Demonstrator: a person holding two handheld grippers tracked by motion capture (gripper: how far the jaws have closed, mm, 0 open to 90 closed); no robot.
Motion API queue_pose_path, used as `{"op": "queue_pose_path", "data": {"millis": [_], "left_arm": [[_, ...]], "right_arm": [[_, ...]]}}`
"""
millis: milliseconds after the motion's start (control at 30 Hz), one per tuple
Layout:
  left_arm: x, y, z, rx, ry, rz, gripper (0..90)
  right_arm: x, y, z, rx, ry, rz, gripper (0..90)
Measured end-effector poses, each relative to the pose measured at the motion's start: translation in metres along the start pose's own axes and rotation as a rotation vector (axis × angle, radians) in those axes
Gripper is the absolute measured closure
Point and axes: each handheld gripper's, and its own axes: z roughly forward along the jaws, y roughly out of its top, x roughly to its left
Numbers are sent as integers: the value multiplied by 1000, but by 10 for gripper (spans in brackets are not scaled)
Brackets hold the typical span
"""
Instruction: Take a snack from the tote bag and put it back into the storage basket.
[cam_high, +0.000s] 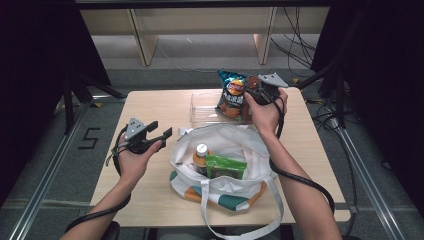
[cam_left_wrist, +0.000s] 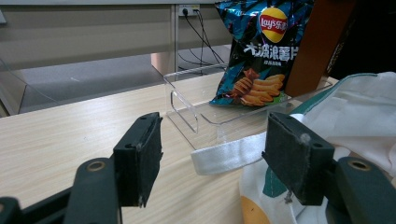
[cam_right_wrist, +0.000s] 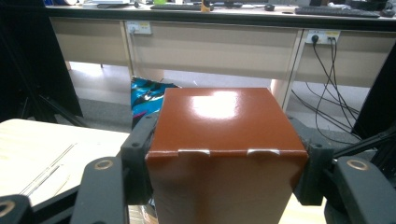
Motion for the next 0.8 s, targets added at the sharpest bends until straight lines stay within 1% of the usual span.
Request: {"op": "queue_pose_path", "data": {"millis": [100,133,200,233,267,367,500,533,567,600,633,667,700,733,767,800], "left_arm": [[0,0,0,1,0,0,358],[0,0,0,1,0,-1,358],[0,0,0,1,0,0,358],[0,0,0,2,0,0,358],[0,0,0,2,0,0,358],[0,0,0,2,0,0,358],[0,0,0,2,0,1,358],[0,0,0,2,0,1,358],[0,0,0,2,0,0,358],[0,0,0,1,-1,0,358],[0,0,0,1,0,1,358],[0,0,0,0,0,1,358],[0,0,0,0,0,1,358],[0,0,0,1,2,0,358],[1,0,0,2,3,-1,358],[1,0,0,3,1,-2,358]], "right_arm": [[-2,0,1,3,4,-10,387],[-2,1,1,1,6,-20,387],[1,1,0,11,2,10,388],[1,1,1,11,1,6,387],[0,1,2,7,2,-7,387],[0,1,2,6,0,-3,387],[-1,0,2,0,-1,-11,387],[-1,0,2,-5,-3,-21,387],[0,0,2,-3,-2,-12,387],[-1,-1,3,11,-1,-25,387],[0,-2,4,11,2,-11,388],[0,-3,5,13,7,-13,388],[-1,-5,6,11,1,-25,388],[0,-6,6,19,1,-20,388],[1,-7,7,13,-2,-18,387],[1,-7,8,16,2,-24,387]]}}
